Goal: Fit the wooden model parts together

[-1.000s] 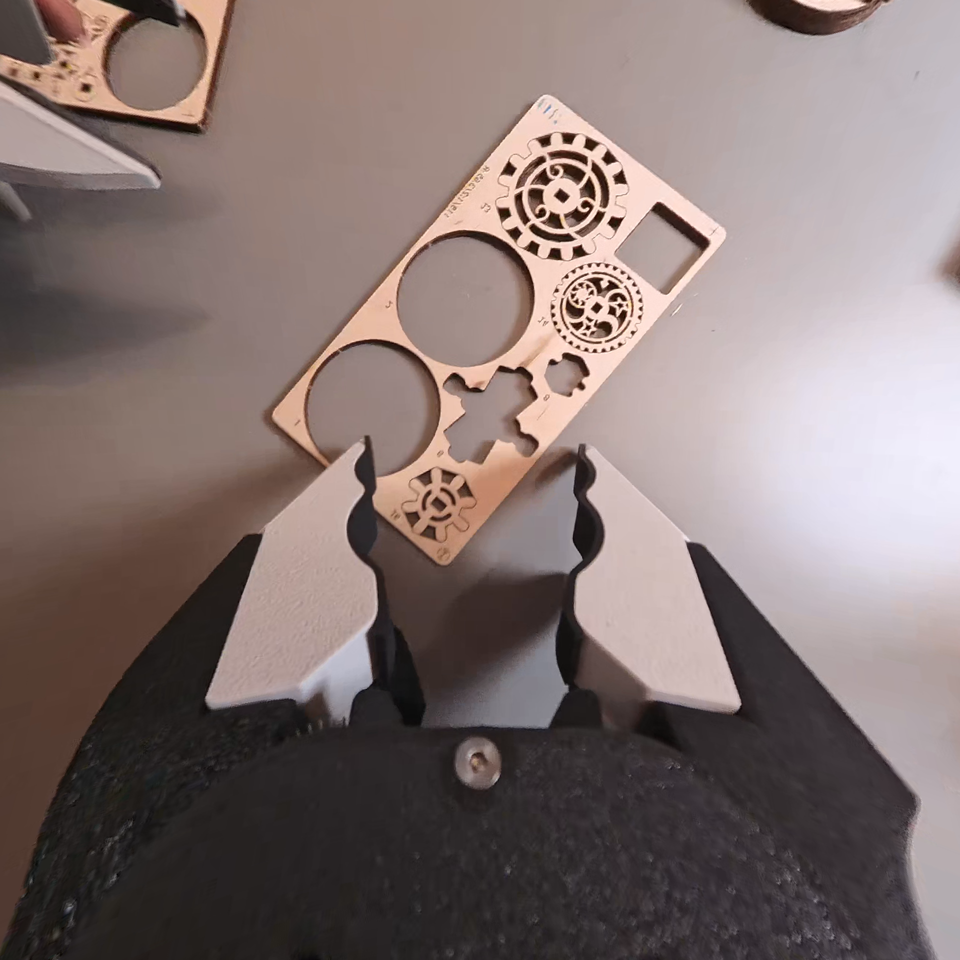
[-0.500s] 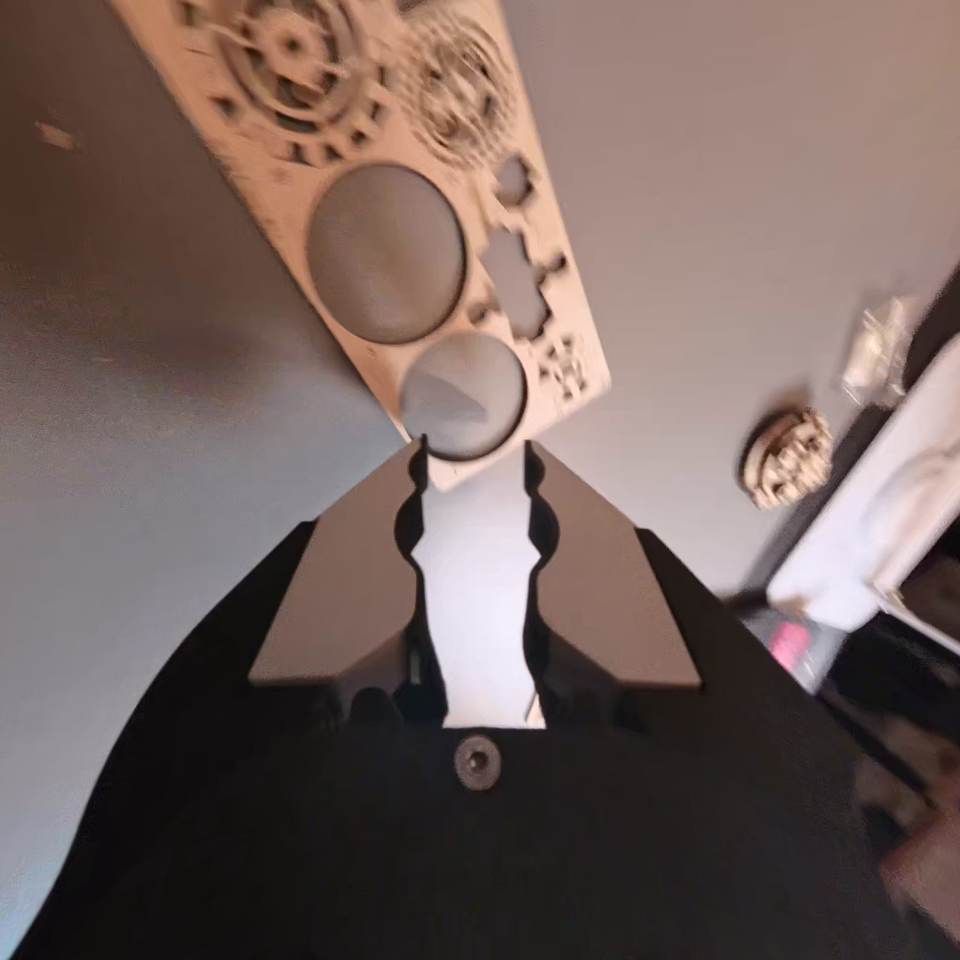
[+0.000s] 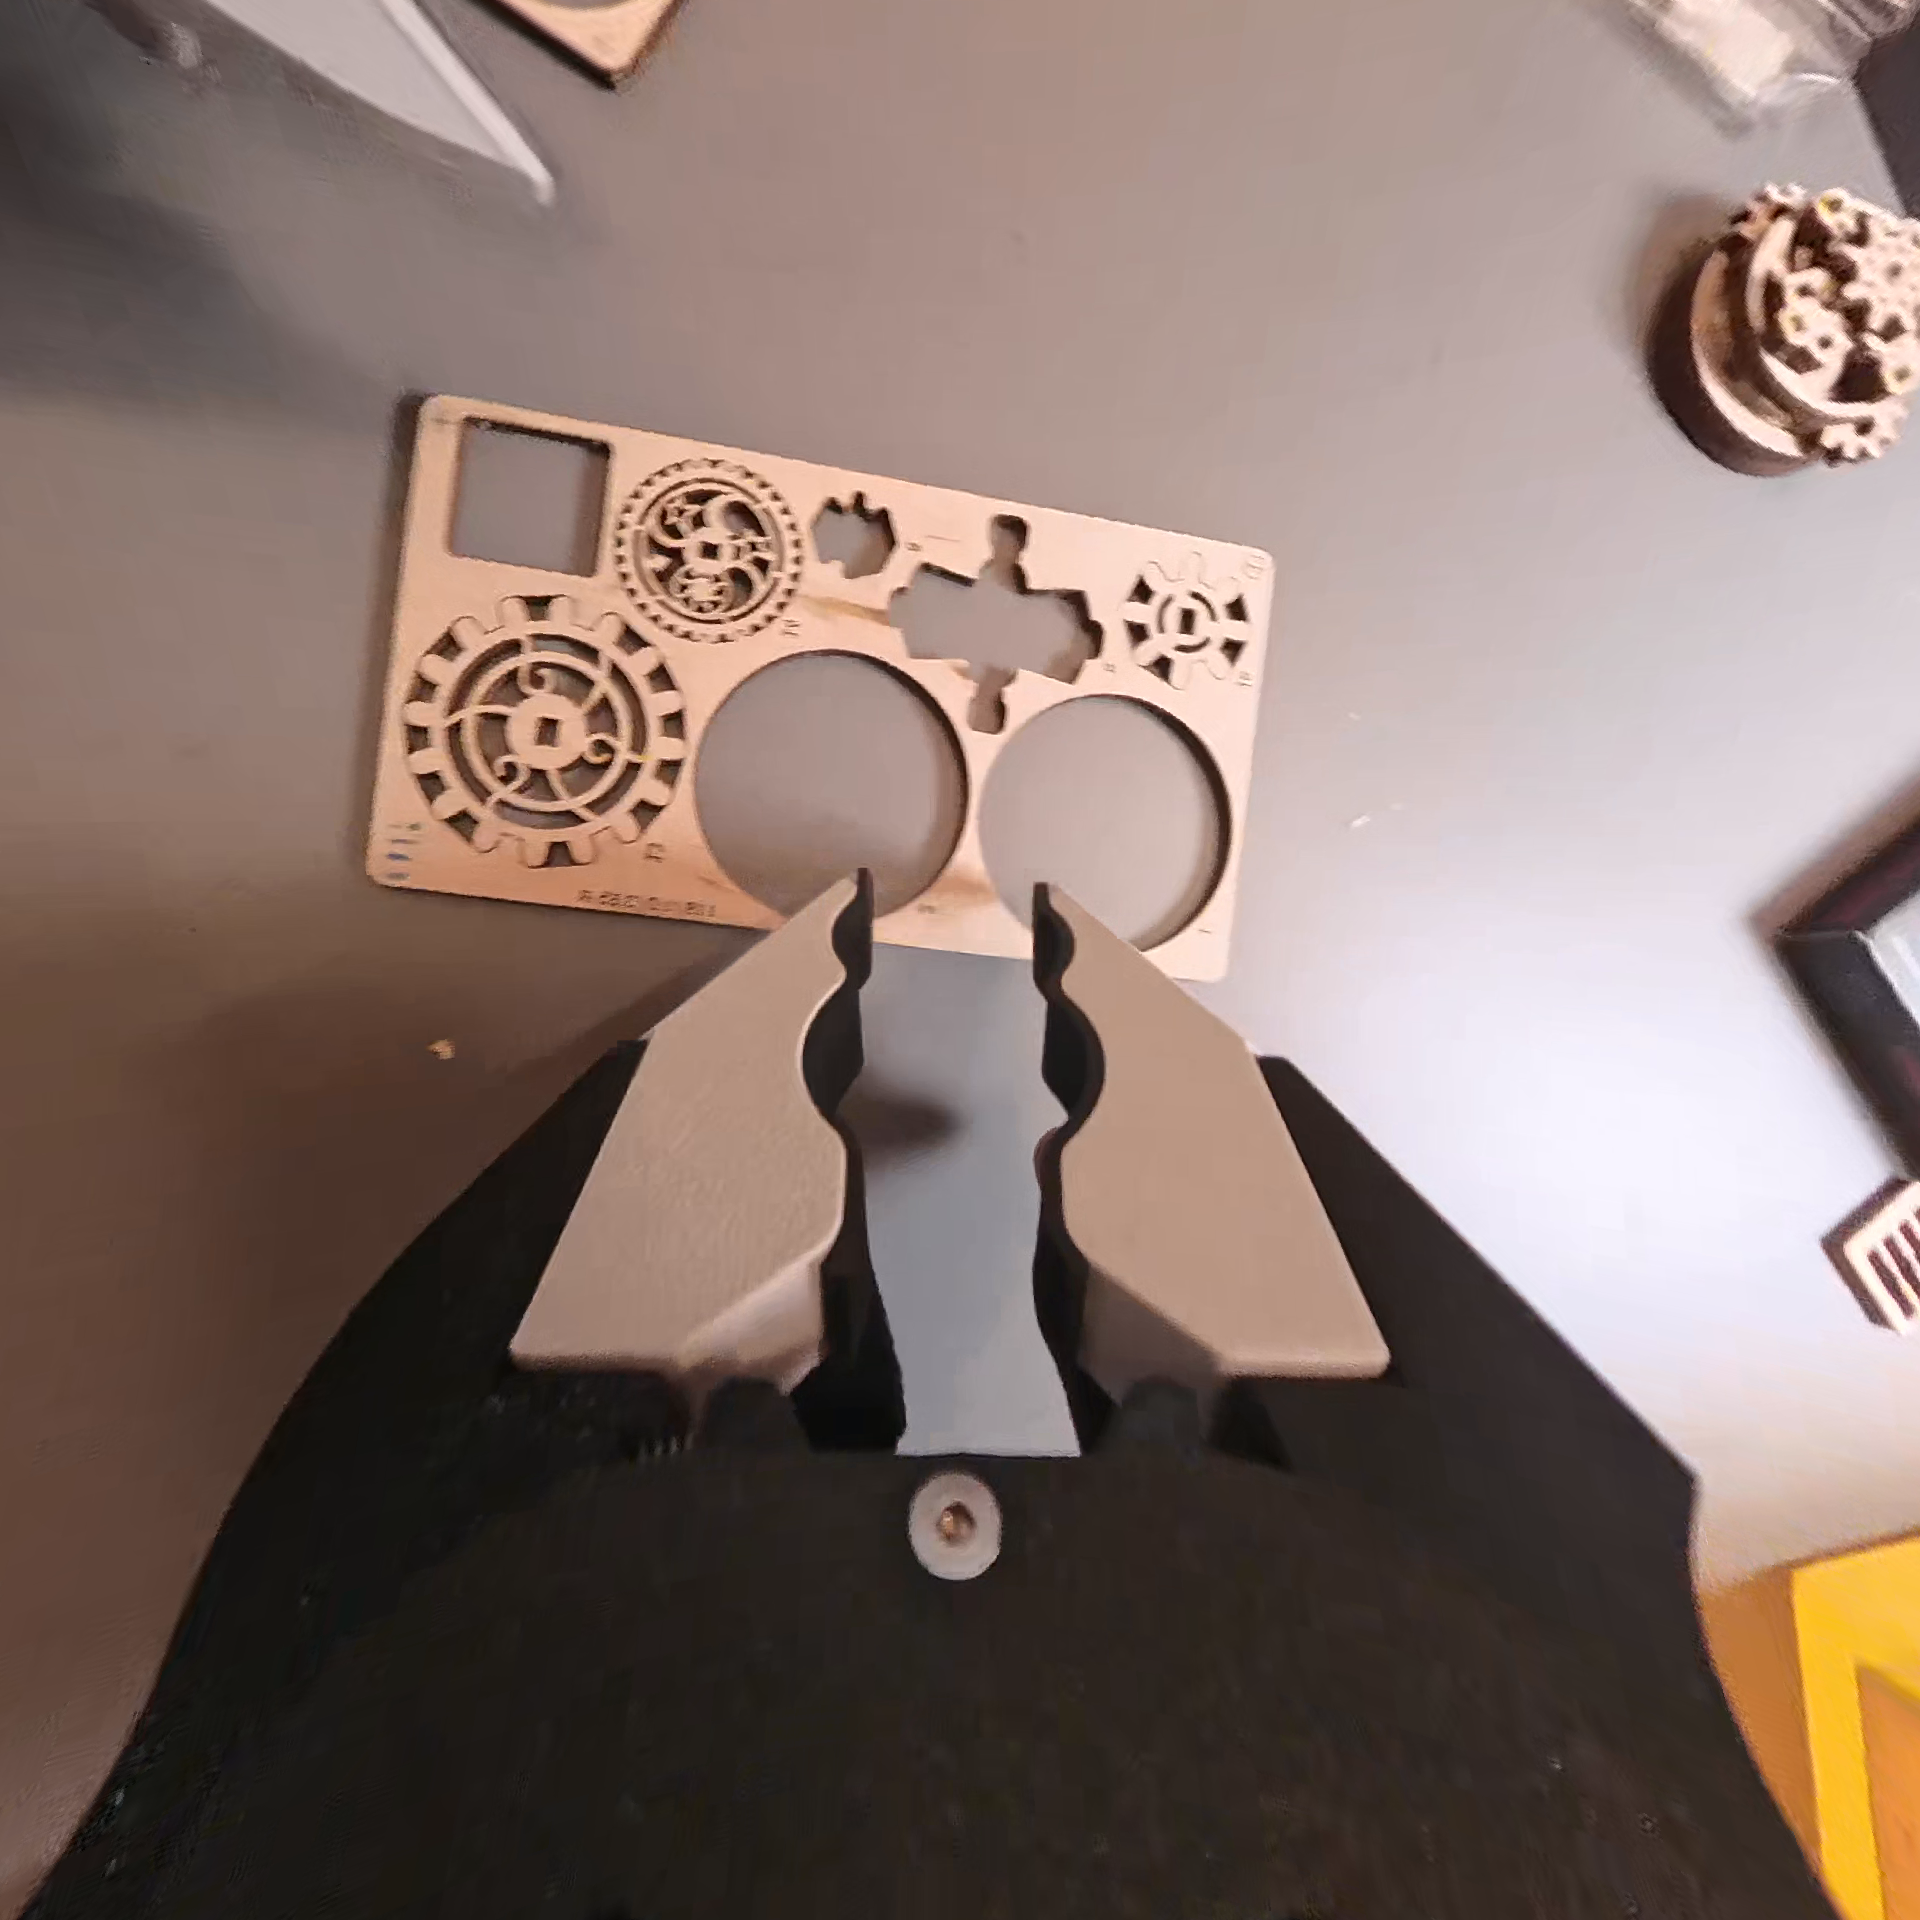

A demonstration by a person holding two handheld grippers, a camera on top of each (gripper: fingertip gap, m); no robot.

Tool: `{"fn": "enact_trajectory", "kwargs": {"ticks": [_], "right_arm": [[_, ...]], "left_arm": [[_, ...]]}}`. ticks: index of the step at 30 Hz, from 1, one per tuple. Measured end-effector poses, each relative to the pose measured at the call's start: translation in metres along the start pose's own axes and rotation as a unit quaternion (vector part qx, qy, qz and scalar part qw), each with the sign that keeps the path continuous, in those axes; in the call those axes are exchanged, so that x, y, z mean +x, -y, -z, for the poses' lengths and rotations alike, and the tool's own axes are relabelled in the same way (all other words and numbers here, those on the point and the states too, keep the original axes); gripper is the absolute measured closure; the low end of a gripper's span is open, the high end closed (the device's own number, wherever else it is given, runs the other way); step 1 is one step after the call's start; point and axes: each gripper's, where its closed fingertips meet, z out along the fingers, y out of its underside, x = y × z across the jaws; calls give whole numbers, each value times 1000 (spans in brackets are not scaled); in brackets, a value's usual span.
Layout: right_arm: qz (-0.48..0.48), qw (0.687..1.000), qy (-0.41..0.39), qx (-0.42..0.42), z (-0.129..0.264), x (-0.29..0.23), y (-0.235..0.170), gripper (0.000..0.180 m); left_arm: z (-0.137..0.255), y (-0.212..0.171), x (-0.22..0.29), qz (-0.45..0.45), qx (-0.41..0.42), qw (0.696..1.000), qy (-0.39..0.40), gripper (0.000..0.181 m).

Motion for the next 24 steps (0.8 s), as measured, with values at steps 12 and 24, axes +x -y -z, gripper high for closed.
{"fn": "enact_trajectory", "kwargs": {"ticks": [12,24], "right_arm": [[213,972,98,-30,-20,6,14,176],[312,940,136,-24,-11,35,33,153]], "left_arm": [[4,0,-9,9,13,1000,21,146],[-1,-6,-6,5,2,1000,14,147]]}}
